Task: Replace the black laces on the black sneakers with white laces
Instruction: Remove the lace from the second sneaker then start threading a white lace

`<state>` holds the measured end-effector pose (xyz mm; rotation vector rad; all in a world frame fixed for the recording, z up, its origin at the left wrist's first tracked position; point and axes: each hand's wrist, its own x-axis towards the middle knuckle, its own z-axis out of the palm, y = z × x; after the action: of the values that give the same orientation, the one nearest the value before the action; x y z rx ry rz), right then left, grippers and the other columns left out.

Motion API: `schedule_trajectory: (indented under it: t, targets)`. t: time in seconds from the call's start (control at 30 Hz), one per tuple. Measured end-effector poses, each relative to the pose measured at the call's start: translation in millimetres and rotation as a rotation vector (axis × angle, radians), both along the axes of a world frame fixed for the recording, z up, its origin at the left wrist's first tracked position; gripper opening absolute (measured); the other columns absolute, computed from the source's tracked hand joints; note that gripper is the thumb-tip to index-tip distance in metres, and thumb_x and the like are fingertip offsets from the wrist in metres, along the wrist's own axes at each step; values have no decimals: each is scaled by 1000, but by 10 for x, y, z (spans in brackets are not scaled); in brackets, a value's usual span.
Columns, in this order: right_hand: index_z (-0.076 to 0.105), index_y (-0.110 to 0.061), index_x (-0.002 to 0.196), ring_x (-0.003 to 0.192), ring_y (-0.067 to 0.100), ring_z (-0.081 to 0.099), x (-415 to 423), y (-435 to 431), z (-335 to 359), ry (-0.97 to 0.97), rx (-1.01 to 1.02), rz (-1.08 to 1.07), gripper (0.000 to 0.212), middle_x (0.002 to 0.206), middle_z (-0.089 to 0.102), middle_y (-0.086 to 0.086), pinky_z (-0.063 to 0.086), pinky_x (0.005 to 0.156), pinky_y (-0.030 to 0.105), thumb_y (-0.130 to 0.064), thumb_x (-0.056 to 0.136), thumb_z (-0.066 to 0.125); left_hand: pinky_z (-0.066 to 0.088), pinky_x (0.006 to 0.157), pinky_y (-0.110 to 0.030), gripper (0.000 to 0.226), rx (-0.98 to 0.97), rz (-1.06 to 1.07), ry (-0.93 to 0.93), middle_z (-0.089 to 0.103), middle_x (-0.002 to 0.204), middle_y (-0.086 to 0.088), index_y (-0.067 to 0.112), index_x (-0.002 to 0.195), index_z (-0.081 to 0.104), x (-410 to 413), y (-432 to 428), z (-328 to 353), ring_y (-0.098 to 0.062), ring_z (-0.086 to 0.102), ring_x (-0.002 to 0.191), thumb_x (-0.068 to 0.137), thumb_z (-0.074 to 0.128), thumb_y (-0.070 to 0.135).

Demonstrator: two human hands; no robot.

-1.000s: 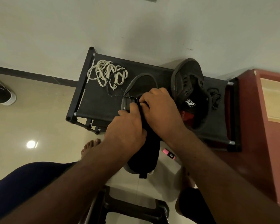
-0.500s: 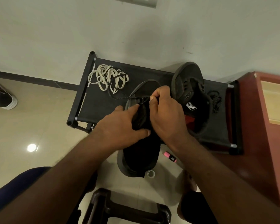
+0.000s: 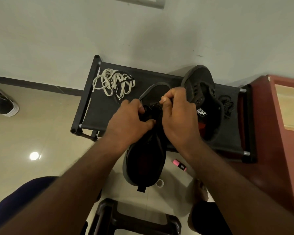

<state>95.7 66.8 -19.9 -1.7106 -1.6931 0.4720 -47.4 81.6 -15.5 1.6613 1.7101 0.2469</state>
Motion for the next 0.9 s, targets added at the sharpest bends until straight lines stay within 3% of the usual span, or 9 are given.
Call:
schedule_trajectory:
  t: [0.17, 0.23, 0.33, 0.5, 0.63, 0.73, 0.8, 0.87, 0.9]
  targets:
    - [52, -15, 102, 71, 4, 61, 63, 58, 78, 229, -108, -92, 3, 84, 63, -6, 52, 63, 30, -16, 98, 52, 53, 83, -39, 40, 33, -25, 70, 46, 109, 4, 27, 105, 50, 47, -49, 43, -16, 54, 92, 79, 72, 46]
    - [54, -18, 105, 77, 3, 61, 69, 39, 109, 185, -81, -55, 14, 88, 61, -12, 53, 73, 29, -15, 92, 57, 54, 82, -41, 41, 39, -37, 94, 46, 108, 4, 27, 105, 49, 54, -56, 58, -17, 54, 91, 78, 71, 48]
    - [59, -27, 115, 97, 3, 61, 92, 39, 102, 84, -105, 57, 28, 104, 62, -18, 52, 94, 45, -29, 87, 61, 54, 77, -40, 41, 52, -45, 129, 47, 104, 3, 26, 104, 49, 67, -63, 71, -18, 56, 89, 79, 69, 51]
    - [72, -26, 109, 94, 11, 54, 120, 84, 23, -233, -200, 227, 20, 96, 63, -7, 48, 92, 48, -36, 94, 63, 47, 71, -36, 35, 94, -36, 155, 49, 103, 2, 23, 100, 49, 98, -79, 99, -20, 57, 87, 82, 66, 49]
    - [73, -25, 98, 89, 9, 51, 103, 69, 20, -194, -148, 246, 18, 90, 64, -8, 46, 87, 45, -33, 98, 57, 45, 71, -35, 39, 87, -41, 159, 50, 105, 1, 22, 105, 50, 98, -75, 90, -21, 57, 89, 81, 67, 49]
    - [69, -14, 93, 79, 11, 62, 41, 57, 50, 54, -117, 151, 18, 85, 68, -3, 53, 77, 37, -24, 100, 56, 46, 71, -34, 43, 74, -46, 159, 49, 106, 3, 23, 107, 50, 93, -69, 96, -19, 56, 90, 80, 69, 50]
    - [64, -6, 97, 83, 14, 69, 17, 86, 144, 501, -187, 18, 20, 89, 73, 5, 57, 78, 29, -18, 104, 50, 47, 71, -34, 44, 55, -49, 155, 49, 105, 3, 23, 108, 50, 81, -58, 108, -19, 56, 89, 79, 69, 50]
    - [57, -5, 96, 81, 26, 72, 27, 112, 271, 1041, -290, -63, 23, 86, 74, 13, 59, 78, 34, -18, 107, 41, 47, 71, -34, 42, 41, -43, 138, 50, 105, 3, 24, 105, 51, 71, -56, 119, -19, 56, 89, 78, 70, 49]
    - [54, -7, 94, 73, 29, 71, 52, 124, 309, 1181, -315, -87, 24, 78, 72, 13, 59, 75, 36, -20, 108, 39, 46, 71, -34, 40, 40, -43, 130, 50, 104, 4, 25, 103, 51, 67, -61, 124, -19, 56, 89, 78, 70, 49]
